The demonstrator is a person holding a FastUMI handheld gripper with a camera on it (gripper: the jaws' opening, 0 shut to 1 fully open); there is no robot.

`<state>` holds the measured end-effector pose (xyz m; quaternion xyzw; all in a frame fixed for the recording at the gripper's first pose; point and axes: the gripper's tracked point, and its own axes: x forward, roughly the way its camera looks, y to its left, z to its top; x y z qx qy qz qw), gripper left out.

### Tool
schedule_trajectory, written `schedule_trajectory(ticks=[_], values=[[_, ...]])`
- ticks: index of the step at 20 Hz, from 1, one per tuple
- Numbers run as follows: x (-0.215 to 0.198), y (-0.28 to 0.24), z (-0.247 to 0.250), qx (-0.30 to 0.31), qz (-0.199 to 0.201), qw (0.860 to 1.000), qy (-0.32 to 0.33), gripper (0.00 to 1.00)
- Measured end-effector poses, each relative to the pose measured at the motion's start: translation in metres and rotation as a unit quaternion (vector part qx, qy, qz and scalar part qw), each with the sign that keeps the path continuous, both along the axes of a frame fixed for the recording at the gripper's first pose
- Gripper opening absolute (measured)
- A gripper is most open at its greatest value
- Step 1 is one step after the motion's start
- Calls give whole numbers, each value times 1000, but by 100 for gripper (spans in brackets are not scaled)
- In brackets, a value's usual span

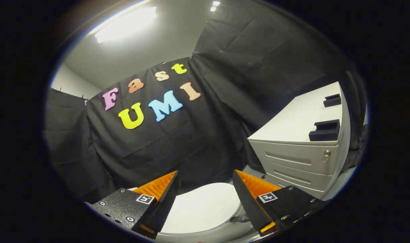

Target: Open the toilet lid.

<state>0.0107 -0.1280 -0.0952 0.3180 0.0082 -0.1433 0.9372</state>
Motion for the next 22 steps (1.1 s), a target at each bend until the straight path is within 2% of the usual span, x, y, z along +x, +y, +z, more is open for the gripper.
schedule_trajectory(ticks=[8,13,22], values=[[14,7,-74,101,5,994,34,95],[13,3,-121,153,-11,987,56,95],[3,-8,-201,278,-58,955,88,94]])
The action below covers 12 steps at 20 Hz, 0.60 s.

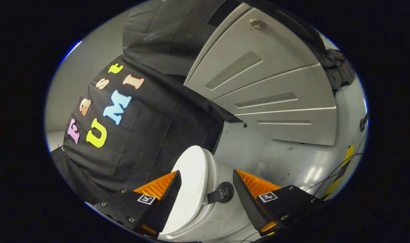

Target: Open the toilet lid.

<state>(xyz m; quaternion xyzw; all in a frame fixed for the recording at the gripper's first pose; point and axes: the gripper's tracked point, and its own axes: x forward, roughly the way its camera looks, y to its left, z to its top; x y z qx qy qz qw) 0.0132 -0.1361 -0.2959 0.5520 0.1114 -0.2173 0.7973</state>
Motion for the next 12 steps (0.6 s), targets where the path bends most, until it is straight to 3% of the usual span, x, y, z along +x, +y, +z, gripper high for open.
schedule_trajectory(ticks=[6,10,12], values=[[4,15,-33,86,6,996,-3,89],[13,23,-43,108,18,994,-2,76],[16,25,-40,110,23,994,-7,62]])
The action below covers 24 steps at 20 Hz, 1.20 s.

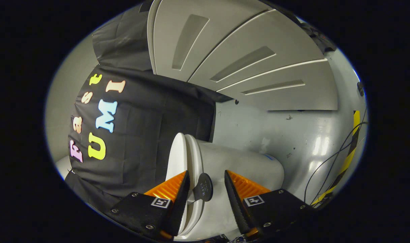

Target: Open the toilet lid.

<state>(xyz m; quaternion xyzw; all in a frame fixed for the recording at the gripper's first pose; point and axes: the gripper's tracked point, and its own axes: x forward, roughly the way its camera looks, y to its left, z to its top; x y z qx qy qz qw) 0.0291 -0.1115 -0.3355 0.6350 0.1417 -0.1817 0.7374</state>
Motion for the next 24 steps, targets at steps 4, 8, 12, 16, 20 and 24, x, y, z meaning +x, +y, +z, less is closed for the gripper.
schedule_trajectory(ticks=[4,8,12,16,20,24], values=[[5,6,-2,-1,21,1000,11,33],[5,5,3,16,20,1000,0,19],[6,5,7,-3,25,1000,4,4],[8,7,12,-29,47,997,58,0],[8,4,39,-60,60,994,74,0],[11,4,67,-82,61,993,61,0]])
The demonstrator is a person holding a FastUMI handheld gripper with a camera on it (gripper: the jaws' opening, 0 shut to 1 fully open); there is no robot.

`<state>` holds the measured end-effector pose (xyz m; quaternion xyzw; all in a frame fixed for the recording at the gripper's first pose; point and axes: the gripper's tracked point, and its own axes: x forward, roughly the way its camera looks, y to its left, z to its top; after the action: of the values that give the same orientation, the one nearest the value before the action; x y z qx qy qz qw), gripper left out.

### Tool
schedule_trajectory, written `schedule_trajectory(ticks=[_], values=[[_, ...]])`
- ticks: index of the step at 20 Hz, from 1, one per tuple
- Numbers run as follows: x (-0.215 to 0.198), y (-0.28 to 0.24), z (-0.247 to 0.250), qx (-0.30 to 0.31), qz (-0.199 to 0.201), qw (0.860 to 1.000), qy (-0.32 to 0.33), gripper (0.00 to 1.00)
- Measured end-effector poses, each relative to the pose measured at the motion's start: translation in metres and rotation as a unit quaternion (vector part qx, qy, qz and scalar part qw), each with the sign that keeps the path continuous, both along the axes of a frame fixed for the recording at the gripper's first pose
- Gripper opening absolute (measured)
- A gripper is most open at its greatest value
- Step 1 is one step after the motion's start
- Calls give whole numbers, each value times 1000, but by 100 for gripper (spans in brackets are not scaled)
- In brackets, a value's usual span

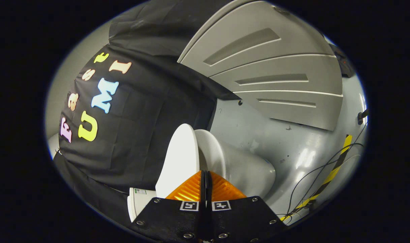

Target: Open the toilet lid.

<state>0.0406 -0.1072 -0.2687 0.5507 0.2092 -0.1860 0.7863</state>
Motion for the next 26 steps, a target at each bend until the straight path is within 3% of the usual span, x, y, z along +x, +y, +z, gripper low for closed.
schedule_trajectory(ticks=[13,19,26], values=[[15,29,129,-116,45,991,-42,0],[25,68,197,-201,91,973,-72,0],[30,90,226,-281,118,951,-58,0]])
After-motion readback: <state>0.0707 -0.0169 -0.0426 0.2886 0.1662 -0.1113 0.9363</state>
